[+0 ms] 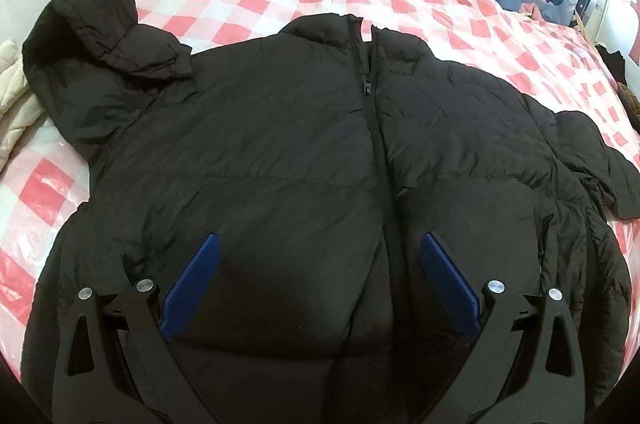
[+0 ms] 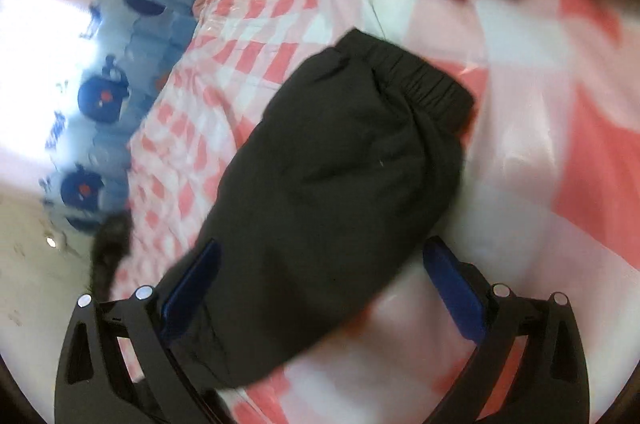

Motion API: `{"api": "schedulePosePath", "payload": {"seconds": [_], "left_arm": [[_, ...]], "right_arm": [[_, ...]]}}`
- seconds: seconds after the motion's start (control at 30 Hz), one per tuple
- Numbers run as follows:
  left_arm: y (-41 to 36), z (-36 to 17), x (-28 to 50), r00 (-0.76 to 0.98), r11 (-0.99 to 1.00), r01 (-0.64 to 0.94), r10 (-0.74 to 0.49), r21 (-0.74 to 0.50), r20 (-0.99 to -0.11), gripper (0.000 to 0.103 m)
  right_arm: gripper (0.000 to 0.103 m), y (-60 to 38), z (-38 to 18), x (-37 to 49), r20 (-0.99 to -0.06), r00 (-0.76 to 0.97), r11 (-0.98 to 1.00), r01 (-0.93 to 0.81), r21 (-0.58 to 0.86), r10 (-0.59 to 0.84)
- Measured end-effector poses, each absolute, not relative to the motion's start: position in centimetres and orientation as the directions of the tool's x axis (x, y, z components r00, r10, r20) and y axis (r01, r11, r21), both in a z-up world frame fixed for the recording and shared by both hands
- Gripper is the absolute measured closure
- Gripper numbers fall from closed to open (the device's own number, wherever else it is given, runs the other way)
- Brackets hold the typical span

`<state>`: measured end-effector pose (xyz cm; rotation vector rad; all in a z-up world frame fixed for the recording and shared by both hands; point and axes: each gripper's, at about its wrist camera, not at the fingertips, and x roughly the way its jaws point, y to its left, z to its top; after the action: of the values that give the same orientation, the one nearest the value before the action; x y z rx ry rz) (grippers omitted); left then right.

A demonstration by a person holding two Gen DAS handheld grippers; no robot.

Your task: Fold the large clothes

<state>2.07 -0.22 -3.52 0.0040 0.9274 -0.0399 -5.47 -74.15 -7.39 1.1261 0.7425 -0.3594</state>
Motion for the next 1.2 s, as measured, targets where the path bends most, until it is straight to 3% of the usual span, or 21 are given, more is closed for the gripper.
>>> {"api": "schedulePosePath", "payload": {"seconds": [0.1,0.13,0.2,0.23,0.27,0.3,0.37,0.43,0.53,0.63,0.73,0.87,1.0,1.03,1.07,1.13,1.2], "left_arm": [[-0.1,-3.6,2.1,0.6,1.0,0.03,-0.022,-0.005,-0.8,0.007],[-0.1,-3.6,2.1,0.599,1.0,0.029,-0.022,-0.006,-0.8,0.007],[0.0,-3.8,2.2,0.592,0.999,0.027,-0.031,-0.019,-0.805,0.007],[0.1,-3.9,2.3,0.589,0.999,0.027,-0.036,-0.025,-0.807,0.007],[0.1,-3.9,2.3,0.586,0.999,0.026,-0.041,-0.032,-0.809,0.007],[0.1,-3.9,2.3,0.585,0.999,0.026,-0.044,-0.036,-0.81,0.007],[0.2,-4.0,2.3,0.584,0.999,0.025,-0.047,-0.04,-0.811,0.007],[0.3,-4.0,2.3,0.586,0.999,0.023,-0.047,-0.042,-0.809,0.007],[0.6,-3.6,2.4,0.589,0.998,0.019,-0.066,-0.067,-0.806,0.007],[1.2,-2.2,2.1,0.624,0.993,-0.002,-0.088,-0.115,-0.777,0.007],[1.5,-1.7,2.0,0.632,0.987,-0.008,-0.121,-0.162,-0.765,0.007],[1.1,-3.5,2.6,0.57,0.975,0.008,-0.186,-0.222,-0.8,0.007],[0.0,-5.3,2.9,0.524,0.984,0.032,-0.163,-0.172,-0.836,0.007],[-0.2,-5.4,2.9,0.523,0.986,0.039,-0.159,-0.162,-0.838,0.007],[0.0,-5.2,2.9,0.527,0.986,0.044,-0.161,-0.162,-0.835,0.007],[0.5,-4.7,2.9,0.541,0.985,0.036,-0.161,-0.169,-0.825,0.007],[1.6,-4.1,2.9,0.556,0.983,0.01,-0.159,-0.184,-0.816,0.007]], "right_arm": [[0.006,-74.8,-7.3,-4.7,-0.655,0.75,0.411,0.571,0.711,0.089],[0.013,-74.7,-6.7,-4.6,-0.632,0.771,0.433,0.546,0.717,0.075],[0.027,-74.5,-5.9,-4.1,-0.615,0.786,0.477,0.518,0.71,0.062],[0.043,-74.5,-5.7,-3.6,-0.629,0.775,0.495,0.523,0.694,0.064],[0.07,-74.7,-5.7,-3.2,-0.627,0.776,0.502,0.514,0.695,0.072],[0.083,-75.0,-5.7,-2.9,-0.61,0.787,0.507,0.492,0.708,0.09],[0.092,-75.2,-4.6,-2.4,-0.597,0.799,0.541,0.472,0.697,0.073],[0.095,-75.2,-2.7,-1.3,-0.578,0.813,0.573,0.443,0.69,0.067],[0.097,-75.1,3.2,1.7,-0.505,0.862,0.646,0.362,0.672,0.042],[0.097,-74.6,12.1,3.8,-0.369,0.929,0.747,0.239,0.62,0.008],[0.097,-75.2,15.6,4.7,-0.337,0.94,0.797,0.243,0.553,-0.053],[0.097,-79.2,9.8,4.9,-0.452,0.88,0.723,0.405,0.56,-0.143],[0.093,-82.7,-1.3,4.3,-0.732,0.668,0.583,0.65,0.487,-0.134],[0.086,-82.8,-2.9,3.2,-0.761,0.632,0.556,0.689,0.465,-0.147],[0.066,-82.7,-3.5,1.9,-0.758,0.631,0.532,0.704,0.471,-0.164],[0.047,-81.7,-3.0,-1.7,-0.732,0.641,0.476,0.73,0.49,-0.231],[0.046,-78.9,-1.7,-5.0,-0.698,0.679,0.501,0.696,0.515,-0.225]]}}
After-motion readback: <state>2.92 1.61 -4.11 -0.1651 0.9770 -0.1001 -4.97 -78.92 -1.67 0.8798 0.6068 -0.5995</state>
